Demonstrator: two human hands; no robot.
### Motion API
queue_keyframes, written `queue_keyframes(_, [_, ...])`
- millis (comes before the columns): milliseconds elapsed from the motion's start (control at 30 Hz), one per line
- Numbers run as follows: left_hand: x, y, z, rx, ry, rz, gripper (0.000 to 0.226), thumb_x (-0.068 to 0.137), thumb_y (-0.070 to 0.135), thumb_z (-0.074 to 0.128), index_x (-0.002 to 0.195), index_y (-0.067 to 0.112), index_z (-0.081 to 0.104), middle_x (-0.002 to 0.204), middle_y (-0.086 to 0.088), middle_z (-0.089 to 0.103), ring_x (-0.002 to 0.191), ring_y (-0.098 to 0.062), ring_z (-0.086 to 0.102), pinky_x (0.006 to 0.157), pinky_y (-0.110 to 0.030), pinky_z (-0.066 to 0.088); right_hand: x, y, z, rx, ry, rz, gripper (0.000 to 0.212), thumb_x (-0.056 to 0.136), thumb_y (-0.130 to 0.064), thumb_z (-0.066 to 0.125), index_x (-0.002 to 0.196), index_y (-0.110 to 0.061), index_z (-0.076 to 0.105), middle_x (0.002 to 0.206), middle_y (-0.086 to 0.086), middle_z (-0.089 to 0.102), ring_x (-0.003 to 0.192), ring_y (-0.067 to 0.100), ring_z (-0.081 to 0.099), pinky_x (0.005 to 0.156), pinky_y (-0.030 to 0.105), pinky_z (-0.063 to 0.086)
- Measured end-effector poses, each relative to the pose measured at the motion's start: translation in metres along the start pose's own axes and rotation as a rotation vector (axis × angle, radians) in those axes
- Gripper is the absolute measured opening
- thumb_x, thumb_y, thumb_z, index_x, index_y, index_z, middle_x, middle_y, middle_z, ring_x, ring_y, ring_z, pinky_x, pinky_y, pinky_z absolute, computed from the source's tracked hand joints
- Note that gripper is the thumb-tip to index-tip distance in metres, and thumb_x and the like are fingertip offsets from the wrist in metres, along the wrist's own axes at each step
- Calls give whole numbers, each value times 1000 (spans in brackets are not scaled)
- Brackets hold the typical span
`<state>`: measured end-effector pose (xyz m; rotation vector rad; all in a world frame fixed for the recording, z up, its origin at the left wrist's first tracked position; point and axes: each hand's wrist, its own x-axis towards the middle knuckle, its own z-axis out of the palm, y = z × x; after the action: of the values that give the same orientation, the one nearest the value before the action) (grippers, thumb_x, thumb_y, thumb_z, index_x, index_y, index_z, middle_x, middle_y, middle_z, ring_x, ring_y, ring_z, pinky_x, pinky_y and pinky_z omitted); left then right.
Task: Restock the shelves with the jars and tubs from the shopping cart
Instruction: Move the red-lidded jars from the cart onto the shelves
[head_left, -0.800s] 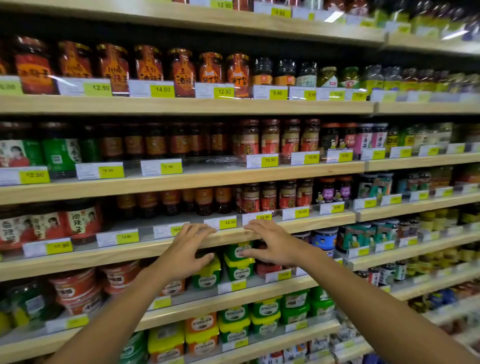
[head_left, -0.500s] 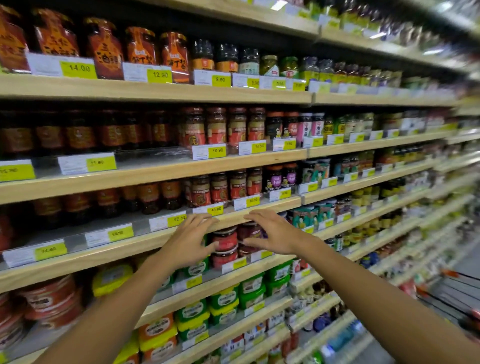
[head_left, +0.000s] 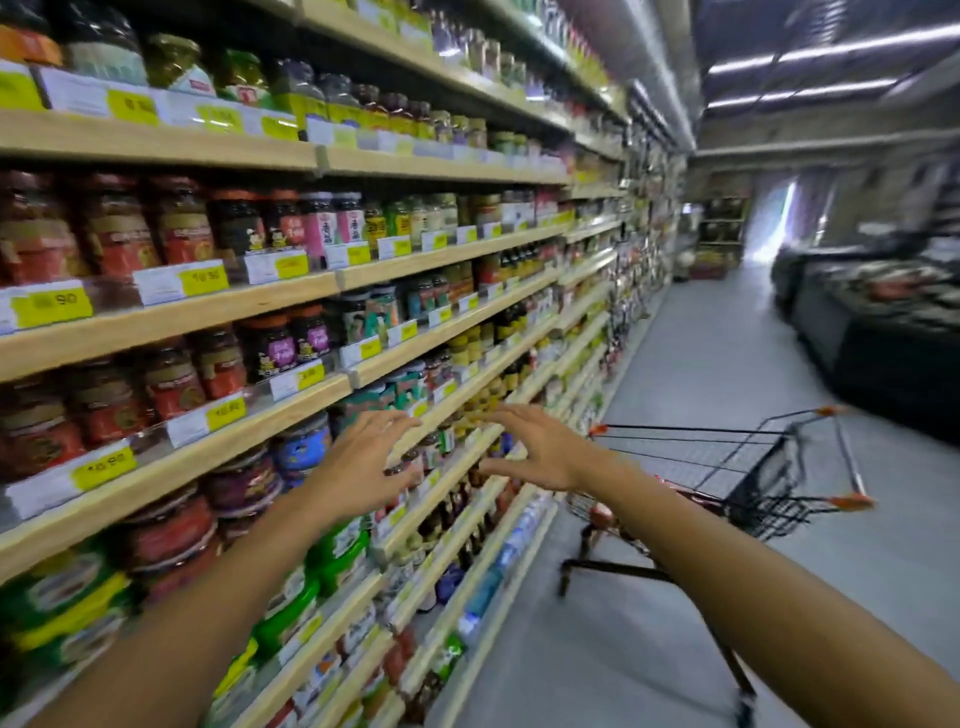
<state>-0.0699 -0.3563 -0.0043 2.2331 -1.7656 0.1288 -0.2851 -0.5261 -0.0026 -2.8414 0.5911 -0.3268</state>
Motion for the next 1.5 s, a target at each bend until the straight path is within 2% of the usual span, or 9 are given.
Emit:
queue_keyframes(100, [33,48,19,-45,-27,81,62,97,53,52,152,34,31,162,6,23,151,-20,16,120,-45,20,-38,46,-12,-15,30,112,81,93,-69,50,159,-25,30,167,5,25,153,25,21,124,49,22])
queue_keyframes(233, [69,110,44,-106,-6,181,61,97,52,54,150,32,34,157,8,29,147,-17,22,119,-42,24,-86,101,-31,-55,73,205,78,95,-66,53,158,-26,31,166,3,27,153,24,21,124,43,18])
queue_keyframes(400, [102,179,75,-163,-9,242,59,97,48,55,150,32,35,156,9,30,147,-17,21,117,-42,25,-135,158,-51,-59,87,287,87,89,-75,47,158,-26,29,166,5,27,153,26,22,125,50,22])
queue_keyframes(633, [138,235,114,-218,-56,260,61,96,48,57,150,33,34,158,9,28,148,-18,19,117,-43,22,-169,218,-58,-52,77,353,80,95,-66,52,159,-25,28,166,5,27,153,26,22,123,44,20])
queue_keyframes(733, [156,243,130,-229,-52,288,58,96,44,60,148,33,38,155,9,32,146,-17,22,117,-43,23,-170,240,-56,-52,77,366,79,96,-63,52,159,-24,28,166,5,28,153,27,22,123,44,21])
queue_keyframes(933, [202,244,171,-258,-104,316,60,93,51,60,147,39,36,155,11,32,147,-14,21,117,-49,30,-160,289,-40,-16,71,419,78,96,-61,55,159,-24,27,166,4,27,153,25,21,123,42,19])
queue_keyframes(1100, [252,245,209,-283,-169,323,60,93,48,60,147,37,36,158,10,29,151,-21,16,118,-56,28,-138,345,-26,4,71,465,80,94,-64,57,158,-25,30,164,3,30,152,24,25,123,45,24])
queue_keyframes(1300, [337,245,255,-300,-211,360,60,95,42,60,149,32,36,156,9,29,147,-13,21,118,-49,29,-99,414,-17,47,50,565,78,94,-62,57,157,-25,31,164,3,31,151,23,25,121,44,24])
queue_keyframes(1500, [419,236,294,-289,-237,368,61,96,41,59,150,29,34,159,6,28,149,-18,20,118,-44,23,-59,488,-13,56,-3,657,80,91,-65,59,156,-29,32,164,3,31,151,22,25,121,43,24])
